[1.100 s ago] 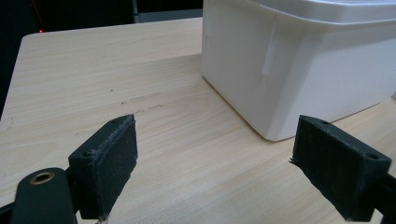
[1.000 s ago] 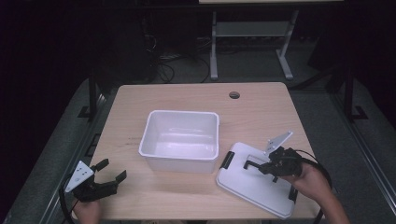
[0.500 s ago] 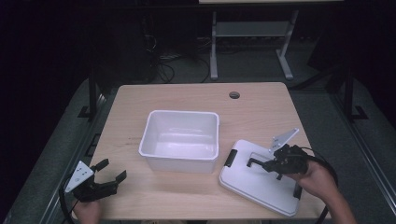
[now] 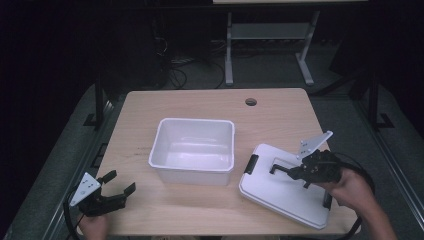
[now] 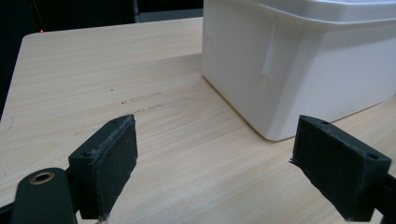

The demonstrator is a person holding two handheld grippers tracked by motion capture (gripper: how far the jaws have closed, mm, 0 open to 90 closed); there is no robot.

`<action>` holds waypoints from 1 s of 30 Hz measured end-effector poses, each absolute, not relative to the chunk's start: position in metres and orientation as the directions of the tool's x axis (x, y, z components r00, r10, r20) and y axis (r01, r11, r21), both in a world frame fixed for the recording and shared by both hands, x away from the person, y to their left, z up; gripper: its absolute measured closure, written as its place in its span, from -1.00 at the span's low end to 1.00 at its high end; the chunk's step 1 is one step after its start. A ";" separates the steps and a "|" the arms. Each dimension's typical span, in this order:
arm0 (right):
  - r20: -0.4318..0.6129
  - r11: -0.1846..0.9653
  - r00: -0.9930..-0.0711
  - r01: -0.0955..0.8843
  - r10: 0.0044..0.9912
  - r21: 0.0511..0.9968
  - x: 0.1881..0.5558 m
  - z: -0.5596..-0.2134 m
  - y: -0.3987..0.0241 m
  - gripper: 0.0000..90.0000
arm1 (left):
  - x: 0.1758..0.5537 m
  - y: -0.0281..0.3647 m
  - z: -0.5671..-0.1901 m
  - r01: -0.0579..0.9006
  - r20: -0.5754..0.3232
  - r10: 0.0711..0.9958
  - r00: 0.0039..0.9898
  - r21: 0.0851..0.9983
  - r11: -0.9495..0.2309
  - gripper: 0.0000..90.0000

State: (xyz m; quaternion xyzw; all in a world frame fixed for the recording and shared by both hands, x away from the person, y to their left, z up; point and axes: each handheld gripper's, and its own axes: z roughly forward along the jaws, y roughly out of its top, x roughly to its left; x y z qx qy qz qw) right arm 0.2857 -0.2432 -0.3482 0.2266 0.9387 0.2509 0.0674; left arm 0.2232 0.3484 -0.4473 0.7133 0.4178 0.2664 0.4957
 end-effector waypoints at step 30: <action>-0.056 0.775 -0.909 0.319 0.413 0.546 0.281 -0.269 -0.239 0.88 | 0.224 0.349 -0.447 0.331 -0.032 0.862 0.506 0.930 -0.159 -0.71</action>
